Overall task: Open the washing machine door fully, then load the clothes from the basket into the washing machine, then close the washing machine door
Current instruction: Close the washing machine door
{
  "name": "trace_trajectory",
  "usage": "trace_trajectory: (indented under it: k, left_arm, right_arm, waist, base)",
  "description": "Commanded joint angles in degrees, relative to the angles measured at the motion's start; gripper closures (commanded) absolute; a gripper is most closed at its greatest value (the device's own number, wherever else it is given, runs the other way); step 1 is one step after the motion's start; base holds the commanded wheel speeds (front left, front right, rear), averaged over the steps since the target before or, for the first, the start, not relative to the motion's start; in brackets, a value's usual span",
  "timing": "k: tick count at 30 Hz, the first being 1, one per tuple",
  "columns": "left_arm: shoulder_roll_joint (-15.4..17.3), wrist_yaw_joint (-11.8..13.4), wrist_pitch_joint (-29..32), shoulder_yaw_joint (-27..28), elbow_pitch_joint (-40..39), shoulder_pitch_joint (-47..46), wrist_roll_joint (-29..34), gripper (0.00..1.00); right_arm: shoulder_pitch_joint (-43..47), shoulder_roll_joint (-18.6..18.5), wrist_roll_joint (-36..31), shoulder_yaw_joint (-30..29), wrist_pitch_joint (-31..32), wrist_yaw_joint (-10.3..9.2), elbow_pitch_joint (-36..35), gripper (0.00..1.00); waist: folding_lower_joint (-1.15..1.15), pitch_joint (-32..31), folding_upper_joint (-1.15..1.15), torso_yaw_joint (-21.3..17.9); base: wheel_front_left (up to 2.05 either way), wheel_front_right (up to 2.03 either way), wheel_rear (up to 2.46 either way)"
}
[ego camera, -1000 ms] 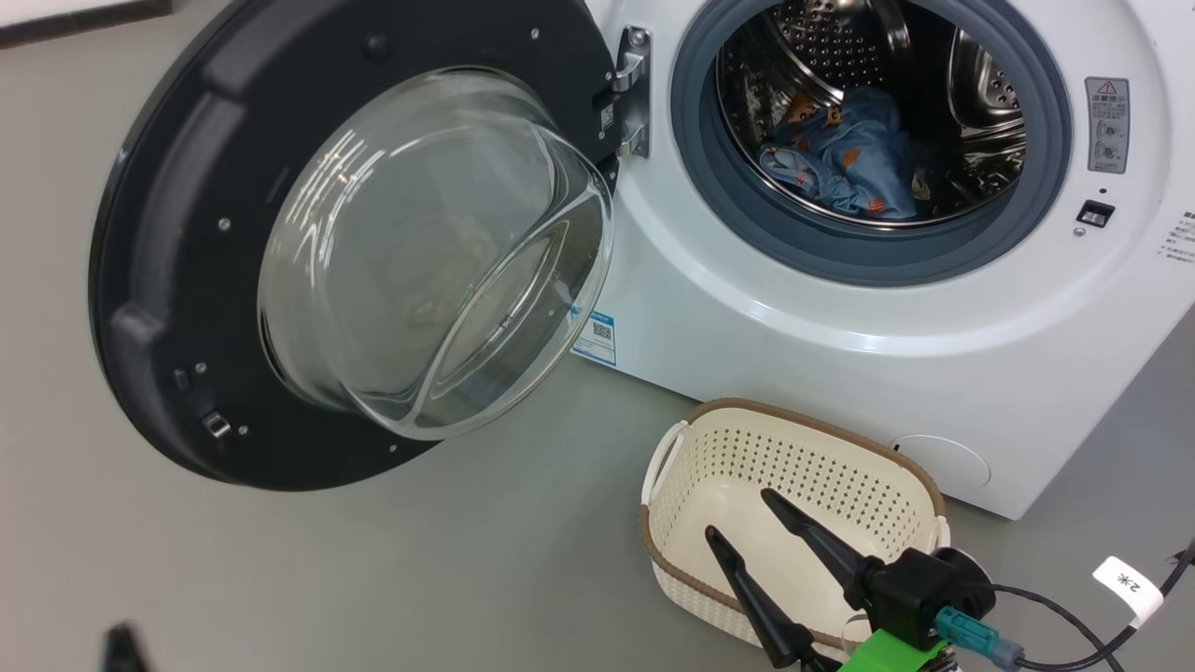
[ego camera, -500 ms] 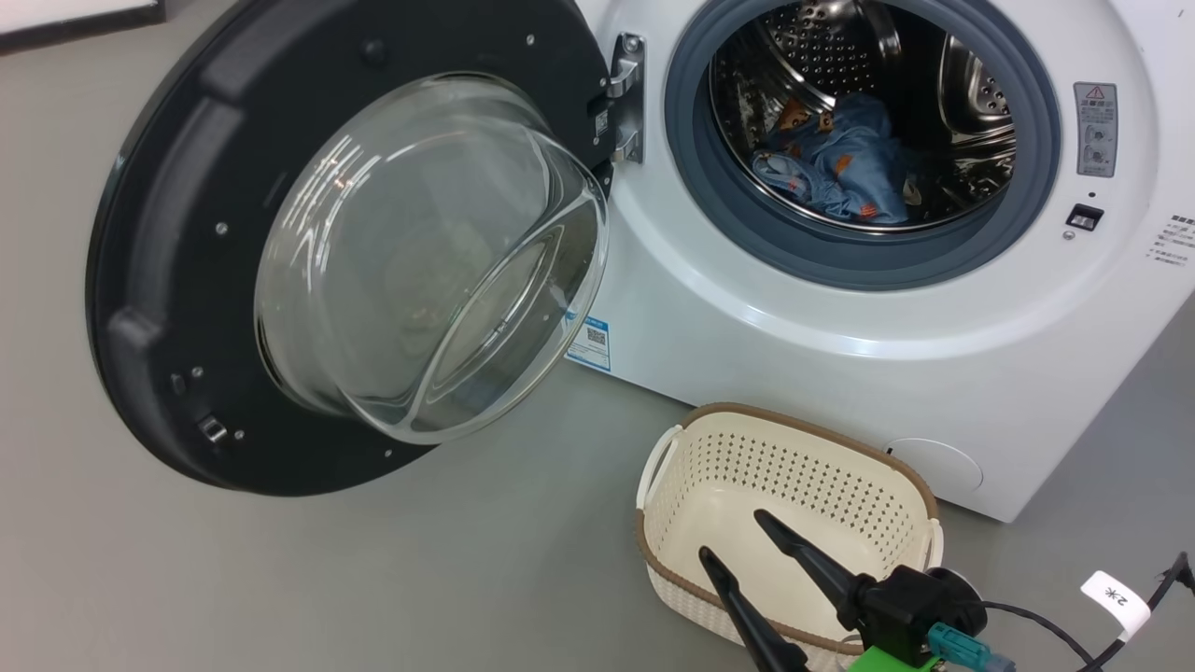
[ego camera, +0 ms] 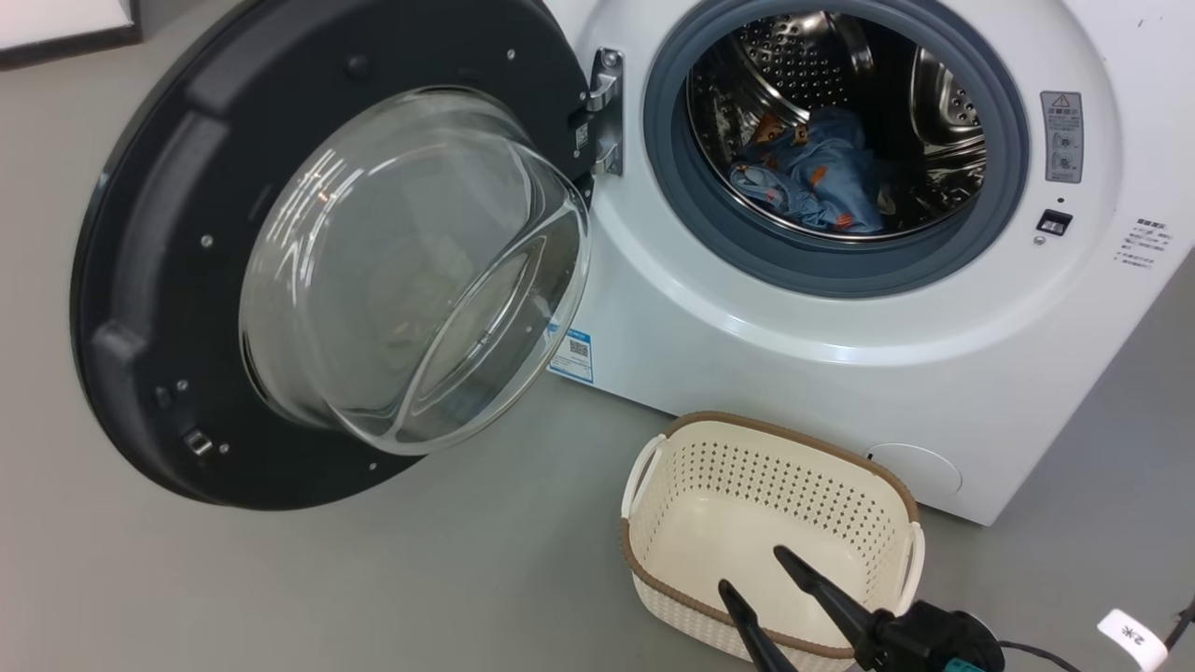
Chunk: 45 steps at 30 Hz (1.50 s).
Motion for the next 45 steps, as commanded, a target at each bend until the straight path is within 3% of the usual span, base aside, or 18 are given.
trace_trajectory:
  k: [1, 6, 14, 26, 35, 45]
  left_arm:
    - [4.2, -0.9, 1.8, 0.4, 0.0, -3.5, -1.0, 1.0]
    - [6.0, -2.6, 5.7, -1.9, 5.0, -8.7, -2.2, 1.0]
    - [7.8, -4.7, 6.8, -2.1, 11.8, -12.4, -3.1, 1.0]
    - [9.2, -10.0, 12.0, -1.7, 19.9, -17.1, -6.1, 1.0]
    - [6.9, -12.5, 18.2, -4.0, 23.2, -19.6, -7.1, 1.0]
    - [3.4, -13.3, 24.7, -7.1, 22.8, -20.2, -7.2, 1.0]
  right_arm:
    - [0.0, -0.1, -0.1, 0.7, -0.3, 0.09, -1.7, 0.0]
    - [1.5, -0.8, -0.6, -0.5, -0.3, 0.09, -2.2, 0.0]
    - [1.3, -2.7, -1.1, -0.4, -0.3, 0.09, -2.5, 0.0]
    - [-0.6, -6.1, -1.8, -0.9, -0.3, 0.09, -2.9, 0.0]
    - [-1.2, -7.2, -2.1, -1.8, -0.3, 0.09, -3.4, 0.0]
    - [-1.9, -7.1, -2.0, -1.8, -0.3, 0.09, -2.9, 0.0]
  waist:
    - [0.0, -0.1, 0.0, -0.3]
    - [0.0, 0.9, 0.0, -0.7]
    - [0.0, 3.9, 0.0, -2.3]
    - [0.0, 10.4, 0.0, -5.6]
    - [0.0, 12.7, 0.0, -6.5]
    - [0.0, 12.9, 0.0, -6.0]
  base:
    - [0.0, 0.0, 0.0]
    - [0.0, 0.0, 0.0]
    - [0.0, 0.0, 0.0]
    - [0.0, 0.0, 0.0]
    - [0.0, 0.0, 0.0]
    - [0.0, 0.0, 0.0]
